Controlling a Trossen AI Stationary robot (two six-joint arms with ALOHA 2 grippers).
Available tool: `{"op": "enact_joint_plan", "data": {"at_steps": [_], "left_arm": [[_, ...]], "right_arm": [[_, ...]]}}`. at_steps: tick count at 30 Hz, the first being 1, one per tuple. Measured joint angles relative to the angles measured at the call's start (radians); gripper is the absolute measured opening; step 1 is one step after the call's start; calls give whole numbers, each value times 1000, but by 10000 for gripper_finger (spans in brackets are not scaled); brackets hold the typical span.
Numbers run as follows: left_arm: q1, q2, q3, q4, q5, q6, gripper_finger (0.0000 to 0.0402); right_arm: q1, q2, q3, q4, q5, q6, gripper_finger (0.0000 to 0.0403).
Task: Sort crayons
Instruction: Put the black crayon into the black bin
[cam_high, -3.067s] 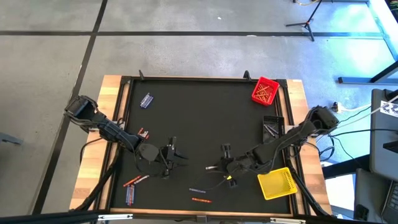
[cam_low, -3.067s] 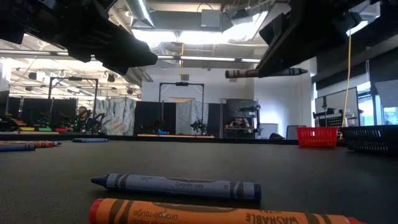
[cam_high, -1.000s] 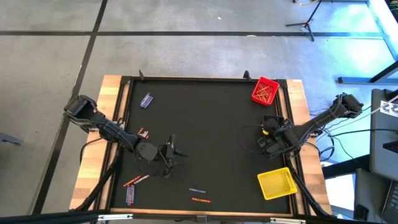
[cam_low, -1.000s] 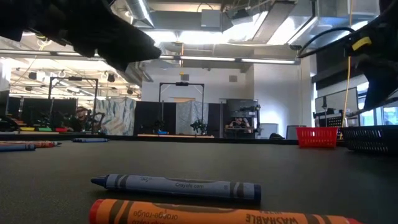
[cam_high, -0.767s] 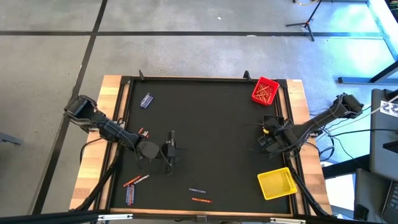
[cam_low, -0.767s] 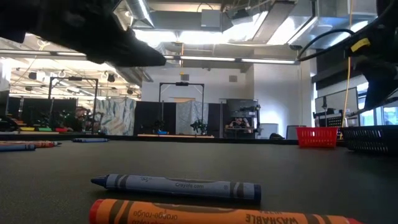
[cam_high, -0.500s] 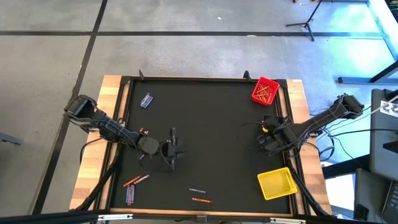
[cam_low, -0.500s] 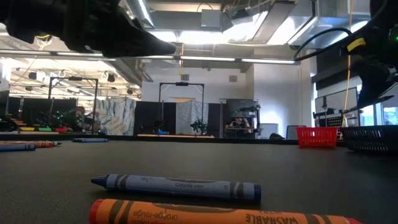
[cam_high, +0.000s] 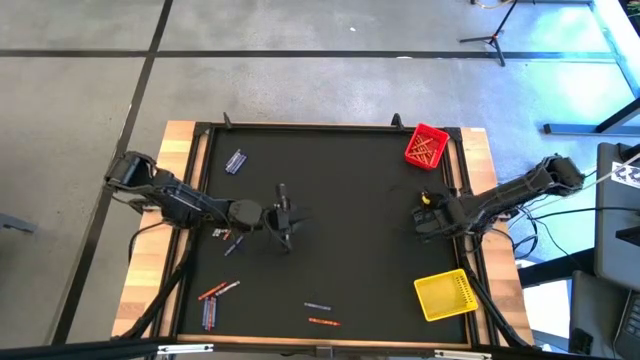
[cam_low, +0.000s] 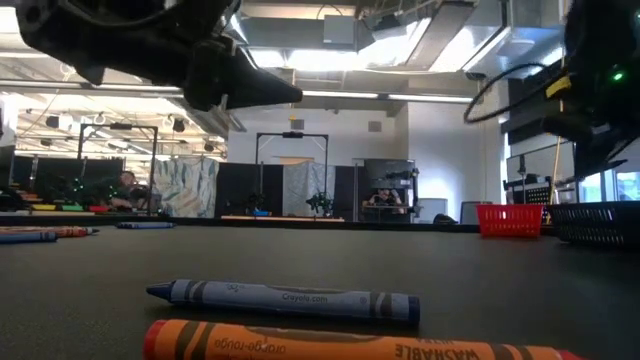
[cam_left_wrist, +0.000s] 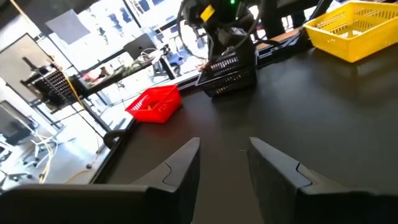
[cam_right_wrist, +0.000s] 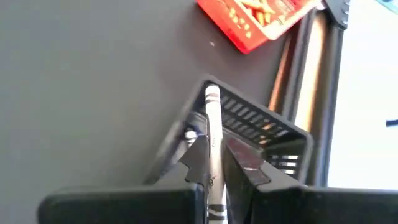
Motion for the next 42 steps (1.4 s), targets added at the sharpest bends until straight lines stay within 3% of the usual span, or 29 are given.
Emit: {"op": "enact_joint_plan", "data": {"at_steps": [6, 10, 18, 23, 29, 36, 42], "left_arm": [[-2, 0, 0, -2, 5, -18, 126], [-5, 0, 0, -2, 5, -36, 126], [-5, 0, 0, -2, 6, -186, 126], [-5, 0, 0, -8, 43, -284, 126], [-32, 0, 0, -39, 118, -353, 126], [-72, 0, 0, -45, 115, -367, 126], [-72, 0, 0, -57, 111, -369, 126]], "right_arm": [[-73, 41, 0, 28, -7, -147, 30], [-70, 50, 0, 68, 42, -227, 30], [-70, 50, 0, 127, 100, -397, 30], [-70, 50, 0, 353, 100, -594, 30], [-70, 71, 0, 727, 0, -846, 30], [-70, 230, 0, 1037, -82, -1046, 30], [-78, 383, 0, 1154, -89, -1110, 30]]}}
